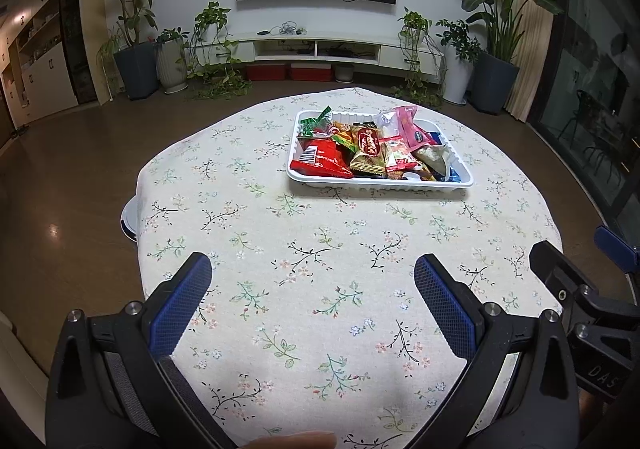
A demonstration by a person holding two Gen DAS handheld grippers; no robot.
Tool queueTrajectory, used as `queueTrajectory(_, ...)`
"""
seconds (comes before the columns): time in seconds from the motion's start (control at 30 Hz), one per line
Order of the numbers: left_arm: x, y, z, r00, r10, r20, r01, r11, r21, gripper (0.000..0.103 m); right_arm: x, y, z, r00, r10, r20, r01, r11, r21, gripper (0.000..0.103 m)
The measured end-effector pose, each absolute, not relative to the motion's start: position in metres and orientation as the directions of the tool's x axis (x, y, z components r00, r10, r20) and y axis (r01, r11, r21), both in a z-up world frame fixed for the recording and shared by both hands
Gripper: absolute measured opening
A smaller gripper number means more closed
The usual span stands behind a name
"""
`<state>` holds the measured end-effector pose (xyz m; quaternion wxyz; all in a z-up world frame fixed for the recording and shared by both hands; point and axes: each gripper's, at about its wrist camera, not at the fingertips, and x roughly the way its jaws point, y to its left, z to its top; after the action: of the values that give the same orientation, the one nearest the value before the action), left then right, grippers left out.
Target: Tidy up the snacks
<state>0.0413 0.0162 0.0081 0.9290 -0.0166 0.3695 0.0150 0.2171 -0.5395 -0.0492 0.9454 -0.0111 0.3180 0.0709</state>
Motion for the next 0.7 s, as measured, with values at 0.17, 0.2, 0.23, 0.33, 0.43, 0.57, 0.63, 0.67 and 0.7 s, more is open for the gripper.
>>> queueTrajectory(0.17,0.041,0.0164,0.0072,0.725,0.014,-0.689,-0.039,0.999,-0.02,0.103,0.2172,-0.5395,-0.0503,0.782,0.127,-0.61,-0.142,0.99,0.023,0.103)
queueTrajectory(0.2,0.041,0.0162,0.0069,0.724,0.014,-0.689,-0.039,0.999,-0.02,0.103,0.2173,-0.5394,-0.0504,0.782,0.127,-0.61,-0.143,0.99,0.023,0.103)
queueTrajectory(0.23,0.0408,0.0163,0.0066,0.724,0.015,-0.69,-0.039,0.999,-0.02,0.103,0.2173,-0.5394,-0.0505,0.781,0.127,-0.611,-0.143,0.989,0.024,0.103)
queueTrajectory(0.33,0.0408,0.0165,0.0057,0.723,0.015,-0.691,-0.039,0.999,-0.02,0.103,0.2177,-0.5389,-0.0519,0.778,0.127,-0.616,-0.143,0.989,0.025,0.103)
queueTrajectory(0.43,0.0409,0.0165,0.0057,0.723,0.015,-0.691,-0.04,0.999,-0.019,0.103,0.2184,-0.5385,-0.0533,0.775,0.124,-0.62,-0.141,0.99,0.021,0.103)
queueTrajectory(0.57,0.0411,0.0177,0.0038,0.722,0.018,-0.692,-0.044,0.999,-0.02,0.103,0.2203,-0.5387,-0.0548,0.773,0.119,-0.623,-0.137,0.99,0.018,0.103)
queueTrajectory(0.63,0.0414,0.0185,0.0029,0.721,0.019,-0.693,-0.046,0.999,-0.021,0.103,0.2211,-0.5394,-0.0563,0.771,0.116,-0.626,-0.134,0.991,0.018,0.103)
queueTrajectory(0.67,0.0418,0.0188,0.0023,0.719,0.019,-0.694,-0.046,0.999,-0.021,0.103,0.2214,-0.5397,-0.0571,0.769,0.114,-0.629,-0.132,0.991,0.018,0.103)
queueTrajectory(0.7,0.0421,0.0189,0.0016,0.719,0.019,-0.695,-0.047,0.999,-0.021,0.103,0.2216,-0.5397,-0.0576,0.768,0.113,-0.631,-0.131,0.991,0.018,0.103)
